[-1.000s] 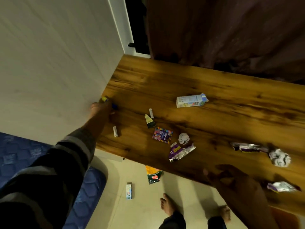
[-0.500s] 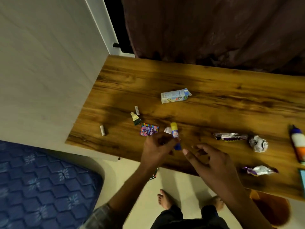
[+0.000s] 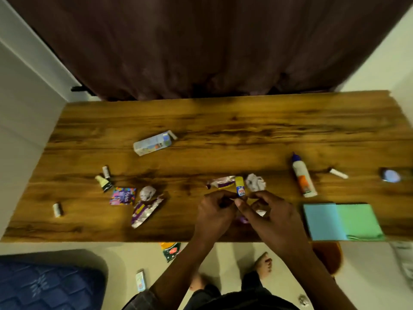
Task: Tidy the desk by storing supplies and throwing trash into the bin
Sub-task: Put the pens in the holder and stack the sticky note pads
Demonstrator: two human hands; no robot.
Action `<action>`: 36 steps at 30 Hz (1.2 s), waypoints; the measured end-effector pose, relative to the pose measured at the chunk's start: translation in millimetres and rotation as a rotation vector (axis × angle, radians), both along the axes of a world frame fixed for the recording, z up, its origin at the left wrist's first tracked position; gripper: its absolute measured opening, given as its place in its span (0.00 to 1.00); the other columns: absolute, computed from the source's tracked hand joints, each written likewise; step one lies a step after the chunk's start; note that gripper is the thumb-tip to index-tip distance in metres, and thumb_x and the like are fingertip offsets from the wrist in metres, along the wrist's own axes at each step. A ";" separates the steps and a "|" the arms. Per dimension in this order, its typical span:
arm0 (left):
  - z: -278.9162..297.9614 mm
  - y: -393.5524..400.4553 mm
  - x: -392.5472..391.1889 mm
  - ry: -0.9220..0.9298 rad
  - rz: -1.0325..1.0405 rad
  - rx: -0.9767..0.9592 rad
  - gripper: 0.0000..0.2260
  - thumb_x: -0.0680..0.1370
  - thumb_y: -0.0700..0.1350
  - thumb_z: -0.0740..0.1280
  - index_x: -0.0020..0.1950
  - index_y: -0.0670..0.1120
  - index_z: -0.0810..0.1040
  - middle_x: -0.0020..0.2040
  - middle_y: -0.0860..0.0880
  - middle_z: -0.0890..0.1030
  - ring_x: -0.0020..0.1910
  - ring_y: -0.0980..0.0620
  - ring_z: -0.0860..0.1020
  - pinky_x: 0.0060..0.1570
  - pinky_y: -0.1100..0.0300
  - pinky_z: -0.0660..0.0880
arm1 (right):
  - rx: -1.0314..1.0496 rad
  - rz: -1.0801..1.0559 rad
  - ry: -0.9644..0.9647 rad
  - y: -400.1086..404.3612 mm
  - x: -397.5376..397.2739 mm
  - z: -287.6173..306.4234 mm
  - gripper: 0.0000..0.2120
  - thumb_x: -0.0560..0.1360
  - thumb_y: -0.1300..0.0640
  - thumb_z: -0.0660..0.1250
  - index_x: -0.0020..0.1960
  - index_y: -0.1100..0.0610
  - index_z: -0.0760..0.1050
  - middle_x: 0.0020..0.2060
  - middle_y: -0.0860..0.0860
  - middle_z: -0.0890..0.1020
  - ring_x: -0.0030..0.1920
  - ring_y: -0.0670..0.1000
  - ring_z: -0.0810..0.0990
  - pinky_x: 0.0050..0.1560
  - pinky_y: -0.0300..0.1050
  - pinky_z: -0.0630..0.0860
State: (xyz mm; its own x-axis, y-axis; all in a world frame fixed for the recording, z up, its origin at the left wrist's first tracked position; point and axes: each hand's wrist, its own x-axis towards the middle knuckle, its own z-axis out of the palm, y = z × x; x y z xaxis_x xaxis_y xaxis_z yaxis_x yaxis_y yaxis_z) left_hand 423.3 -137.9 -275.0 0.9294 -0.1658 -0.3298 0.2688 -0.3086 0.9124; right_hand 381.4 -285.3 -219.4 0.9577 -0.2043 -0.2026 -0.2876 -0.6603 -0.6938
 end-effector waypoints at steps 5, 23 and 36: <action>-1.0 -91.0 8.5 0.004 -0.008 0.007 0.06 0.74 0.44 0.72 0.49 0.48 0.86 0.42 0.54 0.87 0.41 0.59 0.85 0.41 0.64 0.81 | -0.027 -0.077 -0.036 -85.1 -2.1 -1.7 0.15 0.72 0.33 0.69 0.48 0.43 0.77 0.33 0.36 0.77 0.36 0.32 0.75 0.36 0.23 0.67; -46.4 -215.8 49.1 -0.043 -0.095 0.712 0.12 0.77 0.56 0.72 0.48 0.48 0.87 0.43 0.53 0.87 0.39 0.58 0.82 0.35 0.68 0.73 | 0.066 -0.006 -0.045 -228.1 0.2 -40.8 0.22 0.71 0.29 0.65 0.50 0.45 0.80 0.37 0.40 0.83 0.45 0.35 0.80 0.37 0.28 0.72; -36.5 -206.7 20.6 -0.040 0.006 0.517 0.11 0.77 0.56 0.73 0.52 0.50 0.85 0.42 0.58 0.83 0.40 0.61 0.81 0.43 0.63 0.80 | 0.082 0.028 0.076 -228.2 -10.5 -55.0 0.26 0.71 0.29 0.66 0.56 0.48 0.80 0.41 0.39 0.82 0.43 0.40 0.80 0.45 0.38 0.76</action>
State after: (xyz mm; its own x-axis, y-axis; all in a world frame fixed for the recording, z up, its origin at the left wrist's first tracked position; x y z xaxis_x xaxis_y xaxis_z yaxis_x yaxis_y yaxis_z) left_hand 443.8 -344.6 -311.5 0.9432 0.0153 -0.3317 0.2405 -0.7203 0.6506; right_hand 370.9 -513.6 -274.4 0.9440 -0.1579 -0.2898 -0.3240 -0.6106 -0.7226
